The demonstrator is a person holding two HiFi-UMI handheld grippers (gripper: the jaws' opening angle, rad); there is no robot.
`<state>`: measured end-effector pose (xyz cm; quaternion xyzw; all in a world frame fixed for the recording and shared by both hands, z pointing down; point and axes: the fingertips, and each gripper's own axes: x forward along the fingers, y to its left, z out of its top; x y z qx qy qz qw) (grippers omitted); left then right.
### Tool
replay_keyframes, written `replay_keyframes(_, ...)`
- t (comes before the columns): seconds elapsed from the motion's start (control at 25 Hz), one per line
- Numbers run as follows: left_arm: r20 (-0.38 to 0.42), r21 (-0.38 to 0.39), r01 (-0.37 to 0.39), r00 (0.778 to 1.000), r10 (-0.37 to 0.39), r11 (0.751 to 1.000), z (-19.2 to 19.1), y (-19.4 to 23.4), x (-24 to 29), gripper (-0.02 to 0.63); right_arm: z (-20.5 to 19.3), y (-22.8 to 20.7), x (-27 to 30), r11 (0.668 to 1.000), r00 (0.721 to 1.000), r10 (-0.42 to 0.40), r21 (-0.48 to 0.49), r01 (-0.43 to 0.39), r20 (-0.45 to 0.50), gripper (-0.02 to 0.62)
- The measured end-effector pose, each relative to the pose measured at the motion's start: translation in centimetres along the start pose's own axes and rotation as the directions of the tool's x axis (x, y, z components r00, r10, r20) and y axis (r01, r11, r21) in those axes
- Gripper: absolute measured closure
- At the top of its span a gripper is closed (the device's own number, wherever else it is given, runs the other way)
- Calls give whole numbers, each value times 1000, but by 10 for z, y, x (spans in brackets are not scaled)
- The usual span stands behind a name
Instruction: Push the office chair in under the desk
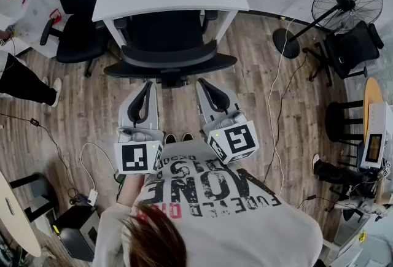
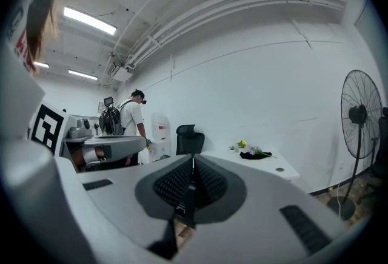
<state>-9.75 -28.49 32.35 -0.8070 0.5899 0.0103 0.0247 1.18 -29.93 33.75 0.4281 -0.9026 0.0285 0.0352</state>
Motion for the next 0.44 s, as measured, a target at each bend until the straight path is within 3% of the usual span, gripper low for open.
replay_keyframes(0.44,4,8,10,1000,-10,1000,2,-5,1,594,2,1,-2,1000,1000,13,-7,-13,7,577)
